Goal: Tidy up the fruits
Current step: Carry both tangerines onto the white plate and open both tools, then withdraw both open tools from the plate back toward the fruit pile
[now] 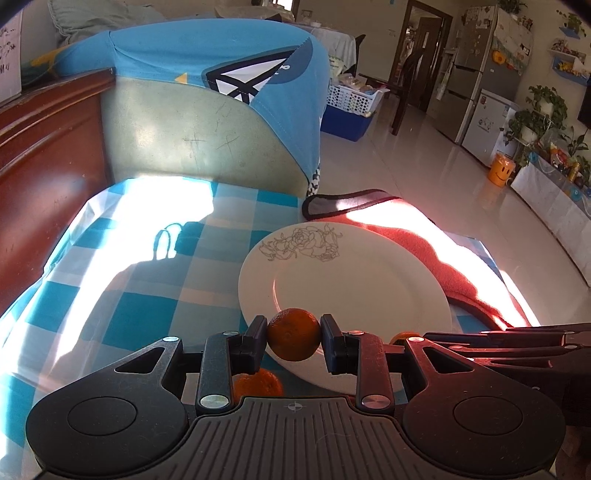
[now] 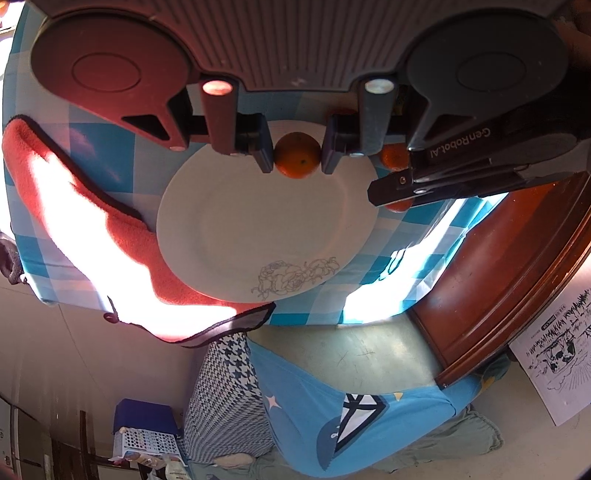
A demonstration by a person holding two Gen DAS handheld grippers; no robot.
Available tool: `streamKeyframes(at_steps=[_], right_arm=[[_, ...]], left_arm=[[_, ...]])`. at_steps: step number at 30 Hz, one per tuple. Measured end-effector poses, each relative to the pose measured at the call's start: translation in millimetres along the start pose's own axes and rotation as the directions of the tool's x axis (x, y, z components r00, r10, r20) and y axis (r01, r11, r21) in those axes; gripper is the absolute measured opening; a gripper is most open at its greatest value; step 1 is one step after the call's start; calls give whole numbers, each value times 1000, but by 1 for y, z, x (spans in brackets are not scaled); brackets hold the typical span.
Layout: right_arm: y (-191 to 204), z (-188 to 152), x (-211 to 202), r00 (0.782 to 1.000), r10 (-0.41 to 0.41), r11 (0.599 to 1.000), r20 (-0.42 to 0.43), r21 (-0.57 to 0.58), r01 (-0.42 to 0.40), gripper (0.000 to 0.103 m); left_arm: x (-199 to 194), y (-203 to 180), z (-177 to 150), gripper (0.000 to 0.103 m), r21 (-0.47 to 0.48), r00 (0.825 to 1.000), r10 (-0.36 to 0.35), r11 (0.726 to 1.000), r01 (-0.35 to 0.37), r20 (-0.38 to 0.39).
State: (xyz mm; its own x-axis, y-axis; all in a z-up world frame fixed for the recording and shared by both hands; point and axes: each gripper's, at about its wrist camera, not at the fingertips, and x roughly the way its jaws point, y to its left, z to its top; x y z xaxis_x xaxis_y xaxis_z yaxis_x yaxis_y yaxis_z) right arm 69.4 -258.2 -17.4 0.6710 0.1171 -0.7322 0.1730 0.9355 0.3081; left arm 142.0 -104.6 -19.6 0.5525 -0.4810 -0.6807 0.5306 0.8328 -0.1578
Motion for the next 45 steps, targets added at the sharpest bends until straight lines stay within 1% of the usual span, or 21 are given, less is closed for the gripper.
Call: streamKeyframes(at_steps=[4,10,13,15,18,22,27,30,34,36,40,42,45], right_arm=[[-2,5,6,1000,-11,1000,4,-5,11,28],[-10,8,14,1000,-27,1000,-4,14,27,28],[-11,9,17,1000,-20,999,-5,25,20,28],[-11,9,18,1000,-21,999,-4,30,21,30],[-13,10,17,1000,-20,999,5,48,19,32],[-12,11,15,1000,-24,999,9,39,24,33],[-10,10,15,1000,-19,1000,2,24,18,34],[-8,10,12,1000,-9,1000,3,16,9,35],[-7,5,6,1000,-5,1000,0,14,5,35],[-5,3,3,1000,-8,1000,-3,4,8,37],[-1,-3,-6,1000,-3,1000,-7,-8,3,38],[2,-5,-9,1000,-4,1000,-11,-27,4,41],[10,-12,-15,1000,-6,998,-10,-66,6,41]], left_arm=[[8,-3,4,28,9,1000,-11,1000,11,0],[20,-3,4,28,5,1000,-14,1000,14,-22],[23,-4,3,28,2,999,-17,1000,17,-30],[23,-4,3,30,-1,1000,-15,1000,15,-24],[19,-6,4,30,3,1000,-13,1000,13,-12],[15,-6,7,31,2,1000,-10,1000,10,-8],[6,-6,8,37,19,1000,20,1000,-20,-1],[-3,-3,9,40,15,1000,22,1000,-22,-2],[-14,-1,6,44,27,998,66,998,-65,-17],[-22,5,4,51,20,997,78,997,-77,-17],[-36,17,0,53,-5,995,95,995,-95,-27],[-44,23,-4,58,-22,994,107,994,-108,-35],[-54,30,-12,59,-30,990,135,990,-137,-49]])
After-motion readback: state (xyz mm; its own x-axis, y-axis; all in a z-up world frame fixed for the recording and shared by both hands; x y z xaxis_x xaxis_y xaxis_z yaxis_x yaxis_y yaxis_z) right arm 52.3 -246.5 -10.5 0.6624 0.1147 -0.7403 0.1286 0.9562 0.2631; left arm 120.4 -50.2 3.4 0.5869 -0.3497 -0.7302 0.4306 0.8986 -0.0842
